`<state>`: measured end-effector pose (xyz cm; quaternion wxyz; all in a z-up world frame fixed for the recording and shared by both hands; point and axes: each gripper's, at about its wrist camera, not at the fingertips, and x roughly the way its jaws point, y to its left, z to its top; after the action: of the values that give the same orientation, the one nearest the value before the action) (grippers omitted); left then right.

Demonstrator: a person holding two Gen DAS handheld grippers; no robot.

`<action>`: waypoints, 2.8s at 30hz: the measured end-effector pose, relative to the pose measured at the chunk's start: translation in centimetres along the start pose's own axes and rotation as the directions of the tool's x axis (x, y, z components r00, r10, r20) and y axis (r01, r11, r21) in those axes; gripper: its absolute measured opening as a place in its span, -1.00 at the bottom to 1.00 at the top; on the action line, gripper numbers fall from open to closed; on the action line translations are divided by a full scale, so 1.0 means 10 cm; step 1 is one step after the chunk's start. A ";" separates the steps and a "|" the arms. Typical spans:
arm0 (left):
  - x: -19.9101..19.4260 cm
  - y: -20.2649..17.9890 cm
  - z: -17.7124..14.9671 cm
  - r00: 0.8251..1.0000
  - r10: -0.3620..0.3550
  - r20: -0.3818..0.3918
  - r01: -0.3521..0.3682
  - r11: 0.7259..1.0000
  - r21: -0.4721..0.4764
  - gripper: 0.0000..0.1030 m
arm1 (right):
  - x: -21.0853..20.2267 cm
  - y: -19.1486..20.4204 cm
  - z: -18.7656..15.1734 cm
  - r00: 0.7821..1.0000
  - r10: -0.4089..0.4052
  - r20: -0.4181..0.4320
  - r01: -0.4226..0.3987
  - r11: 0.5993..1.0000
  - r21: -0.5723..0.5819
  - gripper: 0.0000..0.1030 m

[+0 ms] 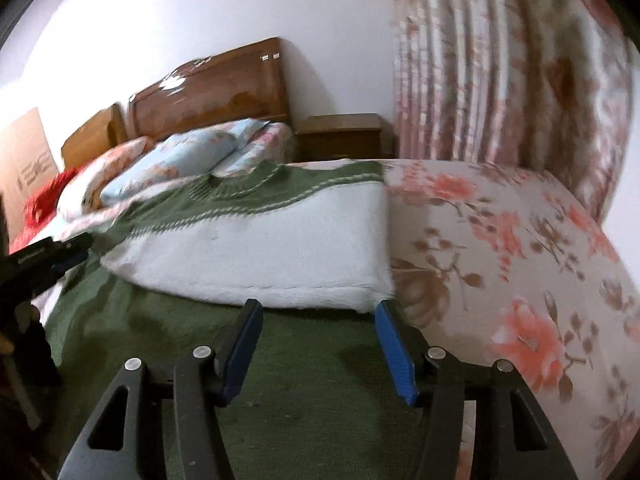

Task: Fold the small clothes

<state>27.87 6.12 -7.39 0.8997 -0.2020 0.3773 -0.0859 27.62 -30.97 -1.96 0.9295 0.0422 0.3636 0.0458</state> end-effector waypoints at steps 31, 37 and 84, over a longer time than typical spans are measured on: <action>-0.90 -0.15 -0.84 0.990 0.070 -0.122 -0.024 0.939 0.343 -0.29 | -0.76 0.33 -1.04 0.972 0.003 -0.235 -0.054 0.975 -0.214 1.00; -1.26 1.23 -0.04 0.996 -0.069 0.054 0.078 0.974 -0.213 -0.13 | -0.78 0.33 -1.05 0.973 0.004 -0.231 -0.055 0.975 -0.217 1.00; -0.45 -0.36 0.30 0.991 -0.020 0.133 0.006 0.995 0.104 -0.09 | -0.94 -0.01 -0.63 0.997 -0.008 -0.071 0.004 0.999 -0.047 1.00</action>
<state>26.88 5.13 -1.02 0.9317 -0.1630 0.3097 -0.0971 16.41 -31.84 -0.26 0.9168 0.0178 0.3954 0.0530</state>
